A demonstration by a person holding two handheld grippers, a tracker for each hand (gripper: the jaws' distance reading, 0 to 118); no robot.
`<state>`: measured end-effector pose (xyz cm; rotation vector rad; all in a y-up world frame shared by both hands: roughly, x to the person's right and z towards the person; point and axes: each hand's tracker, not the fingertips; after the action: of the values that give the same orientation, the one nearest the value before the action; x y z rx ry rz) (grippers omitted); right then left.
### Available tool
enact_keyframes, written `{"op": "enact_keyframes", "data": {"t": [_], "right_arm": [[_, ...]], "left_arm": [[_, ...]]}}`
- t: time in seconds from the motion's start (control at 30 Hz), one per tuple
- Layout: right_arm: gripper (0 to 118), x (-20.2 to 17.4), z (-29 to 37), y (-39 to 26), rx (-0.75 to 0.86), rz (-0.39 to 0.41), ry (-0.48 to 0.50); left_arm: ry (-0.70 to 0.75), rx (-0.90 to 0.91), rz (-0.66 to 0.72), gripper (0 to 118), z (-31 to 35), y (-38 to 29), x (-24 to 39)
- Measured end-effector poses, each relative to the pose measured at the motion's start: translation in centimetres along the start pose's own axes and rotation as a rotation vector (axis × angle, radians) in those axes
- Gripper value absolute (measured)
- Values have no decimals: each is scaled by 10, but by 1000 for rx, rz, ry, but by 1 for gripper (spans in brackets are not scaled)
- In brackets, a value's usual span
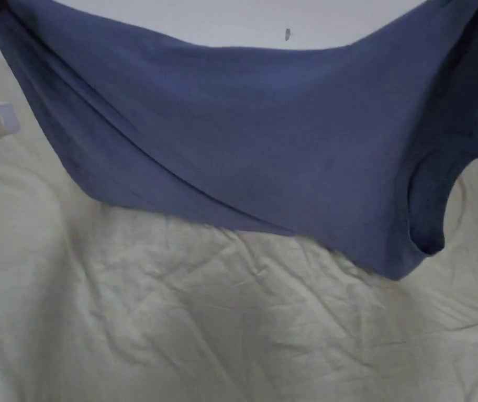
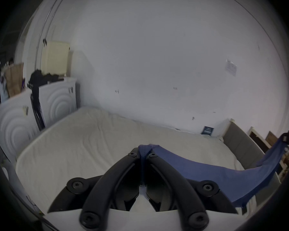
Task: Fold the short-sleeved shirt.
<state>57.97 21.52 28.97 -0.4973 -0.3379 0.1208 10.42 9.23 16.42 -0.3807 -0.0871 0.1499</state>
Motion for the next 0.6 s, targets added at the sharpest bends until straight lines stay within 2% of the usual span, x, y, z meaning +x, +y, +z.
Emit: {"op": "enact_keyframes", "data": {"t": [0.2, 0.4, 0.53, 0.6], "right_arm": [[3, 5, -50, 65, 106, -42, -164], [3, -1, -89, 147, 223, -105, -211], [3, -21, -95, 185, 298, -138, -241], [3, -27, -95, 200, 352, -160, -243]], "left_arm": [[101, 35, -6, 6, -40, 81, 39], [179, 137, -66, 6, -88, 161, 62], [258, 223, -180, 6, -108, 192, 81], [264, 250, -164, 6, -117, 203, 84]]}}
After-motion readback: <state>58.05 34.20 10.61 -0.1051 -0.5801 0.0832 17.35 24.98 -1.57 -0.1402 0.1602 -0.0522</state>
